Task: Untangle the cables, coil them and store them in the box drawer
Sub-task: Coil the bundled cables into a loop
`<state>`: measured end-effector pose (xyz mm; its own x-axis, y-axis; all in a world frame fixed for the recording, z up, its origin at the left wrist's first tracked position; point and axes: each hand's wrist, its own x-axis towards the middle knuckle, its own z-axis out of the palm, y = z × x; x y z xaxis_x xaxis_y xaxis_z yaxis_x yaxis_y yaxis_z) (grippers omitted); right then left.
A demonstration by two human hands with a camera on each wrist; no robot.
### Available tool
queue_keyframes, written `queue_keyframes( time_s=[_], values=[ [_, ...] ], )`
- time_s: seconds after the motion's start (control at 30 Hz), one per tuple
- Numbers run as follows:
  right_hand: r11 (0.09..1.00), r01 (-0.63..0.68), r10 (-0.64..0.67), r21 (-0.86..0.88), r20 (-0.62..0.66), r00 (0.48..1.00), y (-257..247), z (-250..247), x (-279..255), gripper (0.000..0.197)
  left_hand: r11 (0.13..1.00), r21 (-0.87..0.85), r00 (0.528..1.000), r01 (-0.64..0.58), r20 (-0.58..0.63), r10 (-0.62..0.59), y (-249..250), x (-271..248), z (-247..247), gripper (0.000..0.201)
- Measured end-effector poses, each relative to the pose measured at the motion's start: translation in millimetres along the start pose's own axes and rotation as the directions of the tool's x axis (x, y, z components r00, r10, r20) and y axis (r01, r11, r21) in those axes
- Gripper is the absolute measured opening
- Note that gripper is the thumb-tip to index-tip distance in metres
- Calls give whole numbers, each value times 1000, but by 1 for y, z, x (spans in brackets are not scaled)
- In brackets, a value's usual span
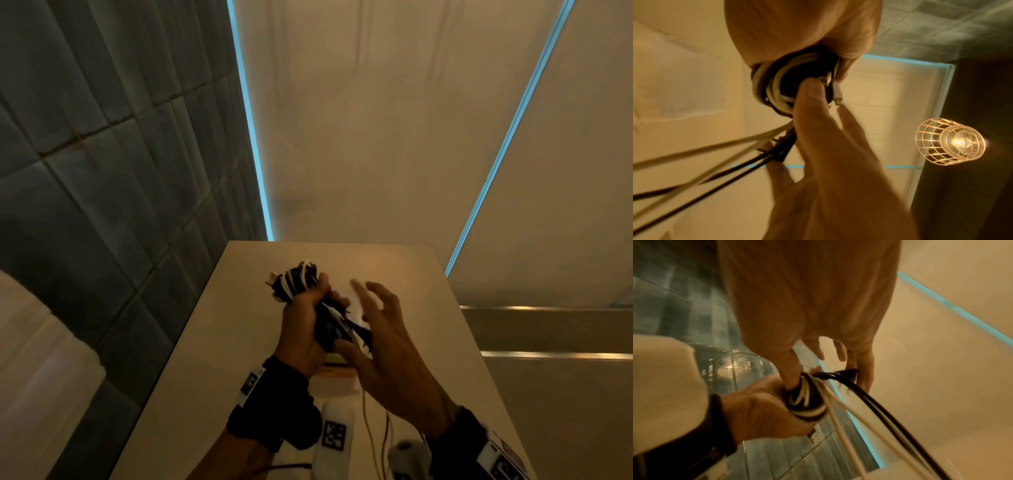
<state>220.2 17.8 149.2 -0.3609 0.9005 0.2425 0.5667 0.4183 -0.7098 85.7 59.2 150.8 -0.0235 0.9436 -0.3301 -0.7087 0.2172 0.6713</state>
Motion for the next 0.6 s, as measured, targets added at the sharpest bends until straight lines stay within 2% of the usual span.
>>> queue_keyframes(
  time_s=[0.03,0.1,0.17,0.23,0.3,0.33,0.43,0.53,0.6],
  values=[
    [992,-84,86,96,-10,996,2,2,-1,78,999,-12,999,-32,-27,32,4,4,0,26],
    [896,-235,215,377,95,972,3,5,-3,69,994,-23,993,-103,-57,101,9,11,-1,27],
    [746,-263,200,611,170,965,3,9,-7,44,989,-20,987,-146,-74,144,11,17,-2,28],
    [618,-253,222,744,144,964,1,9,-11,43,985,-24,981,-170,-98,167,13,20,-3,28],
    [547,-258,261,797,131,956,-2,10,-14,44,982,-32,975,-189,-124,183,14,23,-5,31],
    [542,-268,259,796,146,955,-2,13,-15,44,981,-35,974,-191,-132,185,15,24,-5,32],
    [524,-321,167,789,274,947,3,28,-21,41,982,-52,979,-180,-107,174,18,21,-1,28],
    [478,-432,108,765,437,893,25,41,-25,37,993,-45,993,-110,-34,109,20,12,4,29],
    [523,-481,87,704,517,852,40,44,-24,37,998,-45,999,-33,26,34,22,5,5,28]
  ],
)
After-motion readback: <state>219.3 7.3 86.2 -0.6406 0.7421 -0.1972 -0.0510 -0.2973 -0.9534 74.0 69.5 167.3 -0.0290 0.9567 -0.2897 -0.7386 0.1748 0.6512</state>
